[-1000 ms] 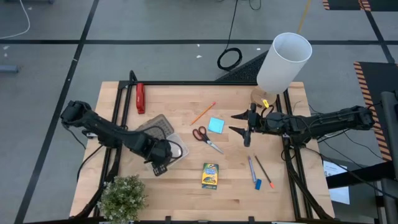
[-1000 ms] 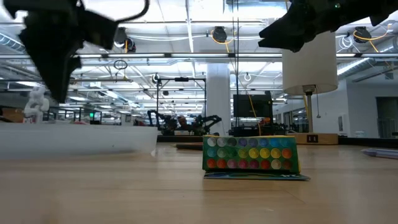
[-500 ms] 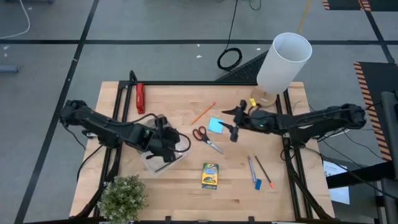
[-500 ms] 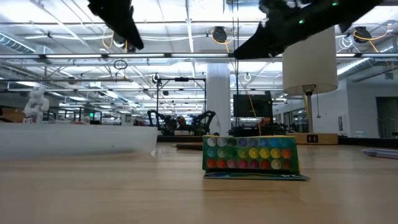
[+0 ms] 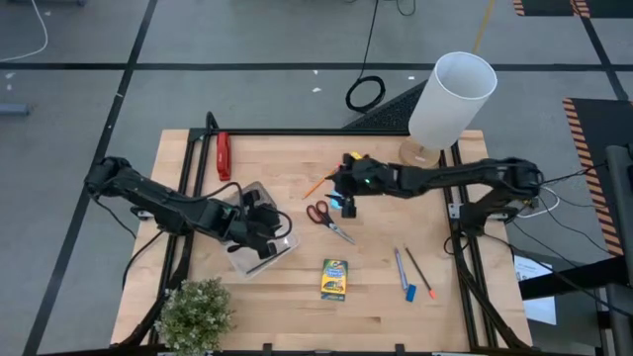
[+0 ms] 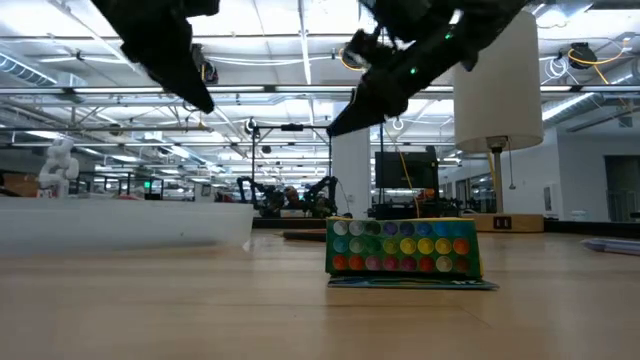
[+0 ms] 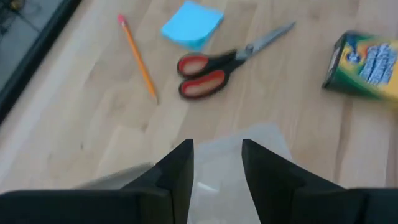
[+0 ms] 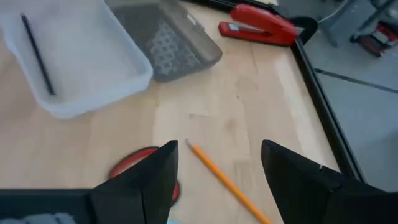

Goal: Pack school essentials
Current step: Put the yellow pencil into the supply box

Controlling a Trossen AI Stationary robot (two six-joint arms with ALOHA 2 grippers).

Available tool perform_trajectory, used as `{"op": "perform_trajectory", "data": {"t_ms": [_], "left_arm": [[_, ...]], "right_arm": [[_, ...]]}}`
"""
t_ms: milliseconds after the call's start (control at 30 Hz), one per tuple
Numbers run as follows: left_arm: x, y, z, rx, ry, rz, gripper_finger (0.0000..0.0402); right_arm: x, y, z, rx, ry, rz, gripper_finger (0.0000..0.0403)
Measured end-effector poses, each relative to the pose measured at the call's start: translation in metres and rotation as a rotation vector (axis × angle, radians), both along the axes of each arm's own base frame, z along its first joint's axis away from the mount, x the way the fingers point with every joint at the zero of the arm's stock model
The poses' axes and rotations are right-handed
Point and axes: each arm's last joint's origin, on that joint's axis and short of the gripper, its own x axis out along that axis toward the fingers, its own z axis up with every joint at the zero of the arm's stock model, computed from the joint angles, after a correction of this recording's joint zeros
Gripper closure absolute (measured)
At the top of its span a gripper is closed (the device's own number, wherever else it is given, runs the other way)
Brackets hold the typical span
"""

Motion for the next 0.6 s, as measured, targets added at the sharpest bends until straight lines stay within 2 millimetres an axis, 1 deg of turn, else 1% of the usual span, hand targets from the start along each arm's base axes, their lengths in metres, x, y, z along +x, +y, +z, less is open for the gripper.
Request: {"op": "perform_trajectory", "data": {"t_ms": [100, 167, 267, 433, 533, 600], "left_arm": [[0.002, -0.004, 0.000, -0.032, -0.029, 0.017, 0.0261], [0.001, -0.005, 0.000, -0.051, -0.034, 0.025, 0.0261], [0.005, -0.007, 0.002, -0.094, -0.089, 0.053, 0.0261], [0.013, -0.007, 0.009, -0.157, -0.204, 0.074, 0.0261], [0.017, -0.005, 0.013, -0.173, -0.251, 0.082, 0.0261], [0.019, -0.004, 0.013, -0.177, -0.262, 0.086, 0.0261]], "right_arm": [[0.012, -0.018, -0.007, -0.003, 0.039, 0.050, 0.0186], [0.019, -0.030, -0.012, 0.003, 0.073, 0.078, 0.0195], [0.027, -0.048, -0.023, 0.018, 0.108, 0.107, 0.0212], [0.029, -0.072, -0.037, 0.050, 0.127, 0.136, 0.0237], [0.026, -0.083, -0.043, 0.078, 0.126, 0.151, 0.0246], [0.024, -0.088, -0.044, 0.102, 0.120, 0.143, 0.0248]]}}
